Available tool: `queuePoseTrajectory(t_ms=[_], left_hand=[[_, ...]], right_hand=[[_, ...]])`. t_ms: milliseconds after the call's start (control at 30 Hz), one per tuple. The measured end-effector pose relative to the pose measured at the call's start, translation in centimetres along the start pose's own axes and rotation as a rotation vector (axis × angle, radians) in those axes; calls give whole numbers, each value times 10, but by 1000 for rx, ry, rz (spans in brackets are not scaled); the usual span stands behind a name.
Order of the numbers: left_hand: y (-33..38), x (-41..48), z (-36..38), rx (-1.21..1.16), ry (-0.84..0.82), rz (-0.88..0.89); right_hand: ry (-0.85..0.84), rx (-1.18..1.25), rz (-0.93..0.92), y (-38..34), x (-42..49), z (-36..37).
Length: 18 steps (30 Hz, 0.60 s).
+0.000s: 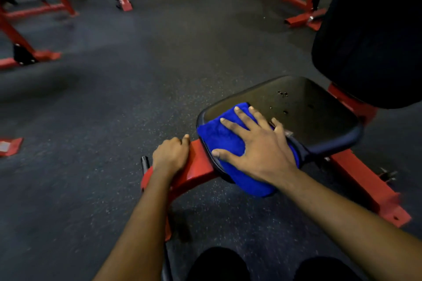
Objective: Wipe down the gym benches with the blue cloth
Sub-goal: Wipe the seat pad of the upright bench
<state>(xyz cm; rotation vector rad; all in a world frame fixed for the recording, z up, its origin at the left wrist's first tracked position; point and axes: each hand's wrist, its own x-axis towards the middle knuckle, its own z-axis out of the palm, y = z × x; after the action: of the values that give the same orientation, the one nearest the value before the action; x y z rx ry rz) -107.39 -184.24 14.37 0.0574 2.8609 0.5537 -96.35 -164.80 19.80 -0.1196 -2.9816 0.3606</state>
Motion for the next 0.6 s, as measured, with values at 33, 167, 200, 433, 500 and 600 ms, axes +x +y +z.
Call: queuePoseTrajectory(t_ms=[33,167,200,433,500,600], left_hand=[[1,-1,2,9,27,-4],[-8,2,7,-9,55,58],[-11,4,6,-20,36,85],[-11,-3,3,-19,78,100],[-10,-2,4,-10,90,93],[-13,1,7,-14,105,105]], right_hand=[[-4,-13,-8,-1,0,1],[16,-92,-78,-1,0,7],[7,-94,-84,-2,-2,8],[-43,-162,-13,-32,14,15],[-82,-137,10,-37,31,15],[-32,-138,20,-37,25,19]])
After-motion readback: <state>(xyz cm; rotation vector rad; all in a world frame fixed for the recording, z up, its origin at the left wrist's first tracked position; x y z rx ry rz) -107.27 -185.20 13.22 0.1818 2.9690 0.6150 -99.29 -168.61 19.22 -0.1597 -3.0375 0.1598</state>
